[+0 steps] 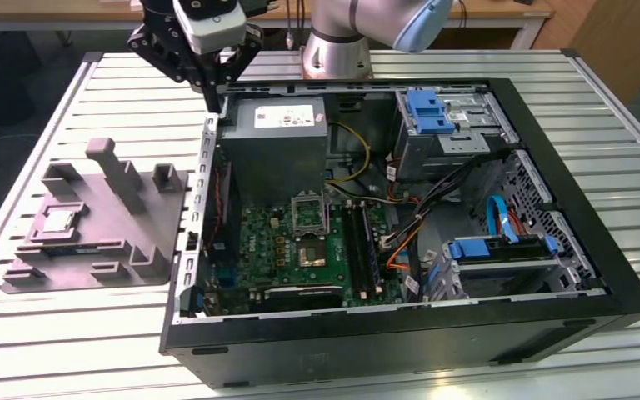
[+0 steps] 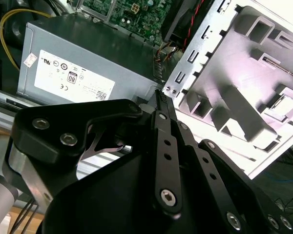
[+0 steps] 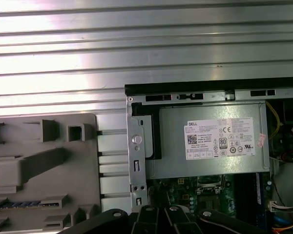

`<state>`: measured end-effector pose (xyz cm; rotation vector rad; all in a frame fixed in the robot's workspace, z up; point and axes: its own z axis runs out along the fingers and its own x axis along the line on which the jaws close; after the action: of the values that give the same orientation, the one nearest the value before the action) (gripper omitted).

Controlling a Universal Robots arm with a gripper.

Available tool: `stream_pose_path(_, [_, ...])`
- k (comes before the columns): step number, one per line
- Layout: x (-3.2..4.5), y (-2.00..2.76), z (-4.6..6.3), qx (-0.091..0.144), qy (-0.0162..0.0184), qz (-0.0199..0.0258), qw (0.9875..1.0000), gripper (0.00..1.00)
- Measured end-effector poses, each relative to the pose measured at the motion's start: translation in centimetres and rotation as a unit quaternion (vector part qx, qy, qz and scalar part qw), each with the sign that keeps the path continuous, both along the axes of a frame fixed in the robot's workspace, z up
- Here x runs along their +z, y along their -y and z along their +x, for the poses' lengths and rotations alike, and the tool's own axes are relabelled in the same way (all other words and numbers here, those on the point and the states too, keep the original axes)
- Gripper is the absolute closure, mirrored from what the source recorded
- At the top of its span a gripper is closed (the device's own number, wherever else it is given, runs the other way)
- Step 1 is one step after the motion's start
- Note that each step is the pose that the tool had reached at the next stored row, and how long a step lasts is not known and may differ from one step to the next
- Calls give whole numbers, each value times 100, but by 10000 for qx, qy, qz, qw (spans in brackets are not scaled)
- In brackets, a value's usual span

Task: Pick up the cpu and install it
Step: 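Reach for the cpu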

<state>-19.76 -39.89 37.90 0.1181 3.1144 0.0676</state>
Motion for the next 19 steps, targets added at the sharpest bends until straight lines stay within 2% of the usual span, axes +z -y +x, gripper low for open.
stream_pose_path(19, [-2,0,-88,1,0,0,10000,89])
